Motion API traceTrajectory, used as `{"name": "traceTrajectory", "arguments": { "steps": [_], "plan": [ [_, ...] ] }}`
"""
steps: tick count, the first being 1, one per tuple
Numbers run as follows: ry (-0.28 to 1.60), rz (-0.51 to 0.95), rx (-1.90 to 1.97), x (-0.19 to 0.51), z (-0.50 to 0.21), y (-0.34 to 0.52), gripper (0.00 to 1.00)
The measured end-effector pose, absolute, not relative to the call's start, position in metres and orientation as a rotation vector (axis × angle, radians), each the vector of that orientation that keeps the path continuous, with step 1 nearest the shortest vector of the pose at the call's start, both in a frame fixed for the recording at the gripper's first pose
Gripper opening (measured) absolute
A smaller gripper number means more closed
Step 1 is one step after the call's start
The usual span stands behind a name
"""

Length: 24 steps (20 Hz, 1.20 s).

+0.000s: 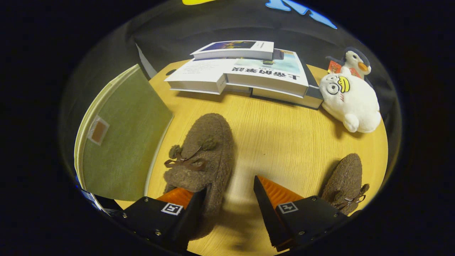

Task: Open the storage box then place both shoes into the box .Put the left shoe in first, then the right shoe, with the right side of both shoes facing outward in a uniform manner.

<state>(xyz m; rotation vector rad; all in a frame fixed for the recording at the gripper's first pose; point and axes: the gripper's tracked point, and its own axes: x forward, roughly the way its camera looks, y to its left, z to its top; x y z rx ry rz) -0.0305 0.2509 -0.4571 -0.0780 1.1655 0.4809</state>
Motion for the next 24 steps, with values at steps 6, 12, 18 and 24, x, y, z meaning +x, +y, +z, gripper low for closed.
{"name": "traceTrajectory", "arguments": {
  "steps": [6,12,18,24],
  "plan": [
    [1.185,0.480,-0.010,-0.035,-0.449,0.265,0.03],
    [1.174,0.468,0.081,-0.035,-0.409,0.268,0.00],
    [1.128,0.477,0.120,-0.027,-0.351,0.269,0.00],
    [1.064,0.506,0.151,-0.018,-0.288,0.285,0.00]
  ]
}}
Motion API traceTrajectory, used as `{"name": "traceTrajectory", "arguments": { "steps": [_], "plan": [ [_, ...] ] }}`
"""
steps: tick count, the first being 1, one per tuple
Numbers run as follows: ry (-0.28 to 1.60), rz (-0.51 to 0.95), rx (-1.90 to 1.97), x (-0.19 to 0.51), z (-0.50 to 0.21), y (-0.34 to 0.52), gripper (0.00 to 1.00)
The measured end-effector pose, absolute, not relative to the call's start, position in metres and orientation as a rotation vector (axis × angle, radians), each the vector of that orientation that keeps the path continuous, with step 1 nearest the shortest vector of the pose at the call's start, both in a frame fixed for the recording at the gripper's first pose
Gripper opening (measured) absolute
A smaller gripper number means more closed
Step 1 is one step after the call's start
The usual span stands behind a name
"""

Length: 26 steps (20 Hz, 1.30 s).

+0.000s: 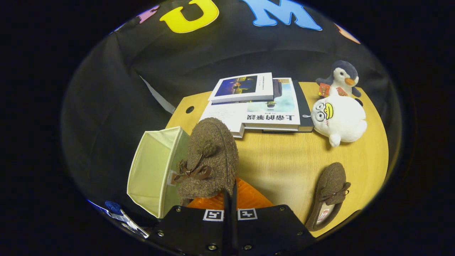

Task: Open the storage box then place both shoes into the box .Put the left shoe in first, then the right shoe, with the right side of both shoes facing outward in a uniform manner.

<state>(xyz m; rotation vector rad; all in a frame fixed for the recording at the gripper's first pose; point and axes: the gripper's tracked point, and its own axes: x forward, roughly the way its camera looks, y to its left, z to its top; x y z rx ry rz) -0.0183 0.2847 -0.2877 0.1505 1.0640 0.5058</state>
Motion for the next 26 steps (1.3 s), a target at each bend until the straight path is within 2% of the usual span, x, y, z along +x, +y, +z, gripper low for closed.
{"name": "traceTrajectory", "arguments": {
  "steps": [6,12,19,26],
  "plan": [
    [1.045,0.578,0.174,-0.017,-0.243,0.324,0.00],
    [1.071,0.668,0.172,-0.031,-0.230,0.376,0.00],
    [1.109,0.752,0.127,-0.046,-0.238,0.440,0.00],
    [1.164,0.747,0.050,-0.059,-0.269,0.475,0.00]
  ]
}}
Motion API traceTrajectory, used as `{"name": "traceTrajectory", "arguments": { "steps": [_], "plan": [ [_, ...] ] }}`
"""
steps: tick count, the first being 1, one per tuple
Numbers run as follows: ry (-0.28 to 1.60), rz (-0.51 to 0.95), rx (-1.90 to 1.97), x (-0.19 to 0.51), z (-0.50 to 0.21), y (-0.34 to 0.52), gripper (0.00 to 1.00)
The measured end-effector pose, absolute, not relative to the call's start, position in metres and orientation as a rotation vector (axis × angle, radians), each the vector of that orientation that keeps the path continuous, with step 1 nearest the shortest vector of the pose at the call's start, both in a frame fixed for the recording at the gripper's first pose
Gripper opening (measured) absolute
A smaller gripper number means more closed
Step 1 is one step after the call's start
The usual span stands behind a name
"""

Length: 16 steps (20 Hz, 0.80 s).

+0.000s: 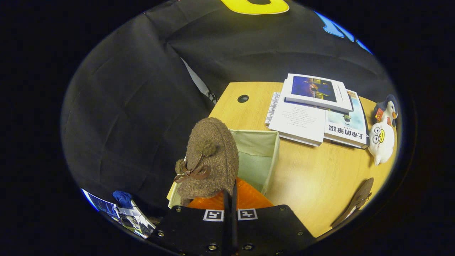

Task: Open the storage box then place both shoes into the box .Put the left shoe in first, then the right shoe, with the right side of both shoes facing outward in a uniform manner.

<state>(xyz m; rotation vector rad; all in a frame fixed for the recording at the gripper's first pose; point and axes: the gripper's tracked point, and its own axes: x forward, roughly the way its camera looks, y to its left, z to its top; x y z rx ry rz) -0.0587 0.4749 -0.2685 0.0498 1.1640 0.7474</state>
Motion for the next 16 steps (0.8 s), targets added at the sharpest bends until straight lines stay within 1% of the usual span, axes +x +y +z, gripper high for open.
{"name": "traceTrajectory", "arguments": {
  "steps": [7,9,10,11,14,16],
  "plan": [
    [1.213,0.731,-0.032,-0.071,-0.299,0.492,0.00],
    [1.211,0.752,-0.054,-0.074,-0.303,0.499,0.00],
    [1.199,0.760,-0.072,-0.072,-0.309,0.504,0.07],
    [1.196,0.787,-0.106,-0.077,-0.316,0.503,0.29],
    [1.181,0.782,-0.140,-0.078,-0.323,0.499,0.97],
    [1.174,0.782,-0.115,-0.078,-0.302,0.496,0.97]
  ]
}}
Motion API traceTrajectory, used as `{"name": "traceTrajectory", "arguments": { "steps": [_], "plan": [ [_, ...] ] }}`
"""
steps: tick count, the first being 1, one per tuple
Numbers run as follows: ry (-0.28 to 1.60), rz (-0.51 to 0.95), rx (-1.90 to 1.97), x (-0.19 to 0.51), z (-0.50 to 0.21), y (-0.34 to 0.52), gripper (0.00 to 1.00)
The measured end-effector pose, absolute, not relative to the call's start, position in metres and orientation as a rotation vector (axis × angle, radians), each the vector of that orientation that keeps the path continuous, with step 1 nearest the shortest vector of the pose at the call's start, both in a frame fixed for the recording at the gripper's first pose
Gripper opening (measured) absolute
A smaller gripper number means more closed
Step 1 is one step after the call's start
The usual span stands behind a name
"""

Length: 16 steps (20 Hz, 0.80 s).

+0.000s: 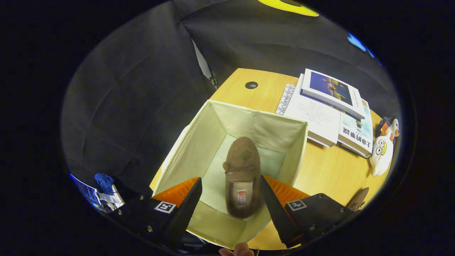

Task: Open the storage box then place both shoes into the box .Put the left shoe in first, then the right shoe, with the right side of both shoes facing outward in a uniform manner.

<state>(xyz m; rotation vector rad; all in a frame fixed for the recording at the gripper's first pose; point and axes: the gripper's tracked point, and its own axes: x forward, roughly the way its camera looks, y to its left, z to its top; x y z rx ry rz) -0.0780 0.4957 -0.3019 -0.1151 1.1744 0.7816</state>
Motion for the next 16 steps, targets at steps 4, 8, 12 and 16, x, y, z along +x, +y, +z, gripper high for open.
{"name": "traceTrajectory", "arguments": {
  "steps": [4,8,12,16],
  "plan": [
    [1.150,0.786,-0.076,-0.073,-0.284,0.488,0.98],
    [1.071,0.800,-0.018,-0.059,-0.254,0.469,0.98],
    [0.996,0.795,0.041,-0.046,-0.235,0.437,0.97],
    [0.913,0.792,0.081,-0.033,-0.219,0.395,0.97]
  ]
}}
